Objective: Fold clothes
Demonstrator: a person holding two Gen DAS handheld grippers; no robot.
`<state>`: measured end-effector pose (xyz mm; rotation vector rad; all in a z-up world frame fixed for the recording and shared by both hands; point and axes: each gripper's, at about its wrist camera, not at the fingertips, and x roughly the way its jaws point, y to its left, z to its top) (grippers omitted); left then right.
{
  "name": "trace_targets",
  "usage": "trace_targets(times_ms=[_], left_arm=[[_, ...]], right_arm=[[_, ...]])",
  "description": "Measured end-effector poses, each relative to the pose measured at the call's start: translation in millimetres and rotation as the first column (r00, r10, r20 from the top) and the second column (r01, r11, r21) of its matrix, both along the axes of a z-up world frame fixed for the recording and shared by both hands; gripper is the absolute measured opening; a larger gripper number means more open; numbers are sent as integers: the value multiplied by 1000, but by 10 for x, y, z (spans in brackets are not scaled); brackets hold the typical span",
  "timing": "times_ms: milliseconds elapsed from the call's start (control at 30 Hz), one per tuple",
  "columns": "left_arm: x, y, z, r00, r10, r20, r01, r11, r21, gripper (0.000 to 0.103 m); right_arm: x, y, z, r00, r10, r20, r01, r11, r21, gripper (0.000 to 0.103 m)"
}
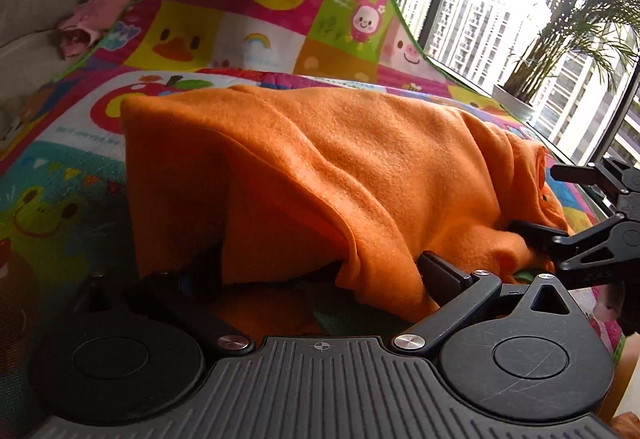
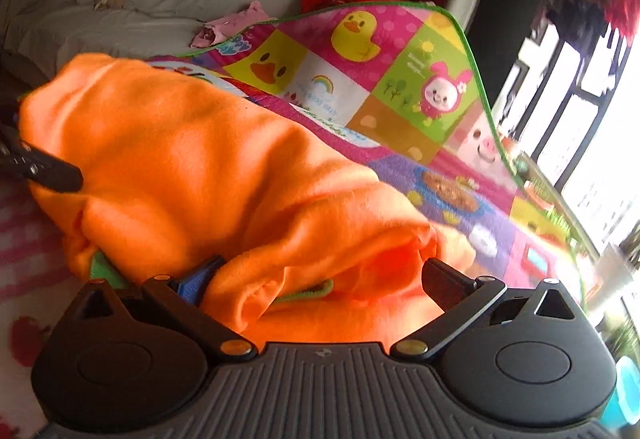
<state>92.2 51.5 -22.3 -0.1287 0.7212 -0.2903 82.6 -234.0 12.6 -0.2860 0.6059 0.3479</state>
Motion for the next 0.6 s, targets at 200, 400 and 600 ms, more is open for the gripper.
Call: trace_targets(times_ms=[200,400,600], left_arm=[[-13,10,-2,1000,20,3,-20,1000,-13,103],[-12,3,-2,1000,26,5,-26,1000,-12,103],[76,-26,0,999,30,10,-30,999,-18,103]], right_arm=[[87,-824,-5,934,-231,-273,341,805,485,103],[313,-766,-272,916,-148,-373,356,729,584,103],[732,-175,-202,942,-57,-331,238,809,538,103]])
